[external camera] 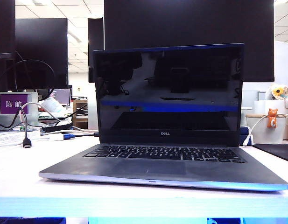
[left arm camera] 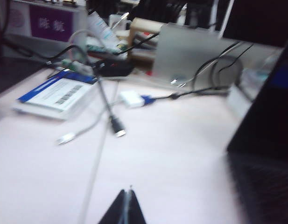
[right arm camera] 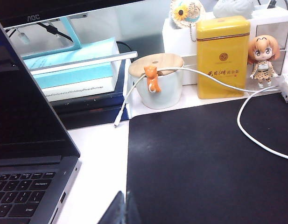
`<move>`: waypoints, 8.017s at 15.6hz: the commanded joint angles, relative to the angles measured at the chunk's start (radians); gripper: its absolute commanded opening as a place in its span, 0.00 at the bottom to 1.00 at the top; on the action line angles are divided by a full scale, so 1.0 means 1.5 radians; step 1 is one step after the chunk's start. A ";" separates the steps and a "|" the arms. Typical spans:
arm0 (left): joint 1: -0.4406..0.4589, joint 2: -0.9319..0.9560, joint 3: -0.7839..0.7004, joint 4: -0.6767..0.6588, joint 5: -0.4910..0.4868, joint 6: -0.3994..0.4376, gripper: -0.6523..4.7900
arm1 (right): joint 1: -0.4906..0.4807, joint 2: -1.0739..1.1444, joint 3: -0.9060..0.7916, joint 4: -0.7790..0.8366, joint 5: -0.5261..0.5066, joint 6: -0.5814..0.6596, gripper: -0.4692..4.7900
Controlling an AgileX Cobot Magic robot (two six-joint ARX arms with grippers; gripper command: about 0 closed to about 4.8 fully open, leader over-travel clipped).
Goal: Close the lid of the gray laptop.
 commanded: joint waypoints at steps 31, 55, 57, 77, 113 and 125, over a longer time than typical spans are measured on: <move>-0.212 0.961 0.973 -0.205 0.098 0.205 0.11 | -0.006 0.607 0.665 -0.308 -0.309 -0.091 0.08; -0.385 1.201 1.161 -0.558 0.021 0.247 0.11 | -0.097 0.647 0.790 -0.499 -0.593 -0.127 0.08; -0.411 1.201 1.161 -0.611 0.013 0.250 0.11 | -0.097 0.647 0.790 -0.500 -0.593 -0.127 0.08; -0.479 1.053 0.926 -0.523 -0.043 0.181 0.11 | -0.097 0.648 0.788 -0.535 -0.593 -0.145 0.08; -0.577 0.916 0.579 -0.243 -0.126 0.014 0.11 | -0.096 0.643 0.755 -0.602 -0.597 -0.175 0.08; -0.595 0.724 0.517 -0.167 -0.230 0.045 0.11 | -0.096 0.642 0.755 -0.609 -0.597 -0.192 0.08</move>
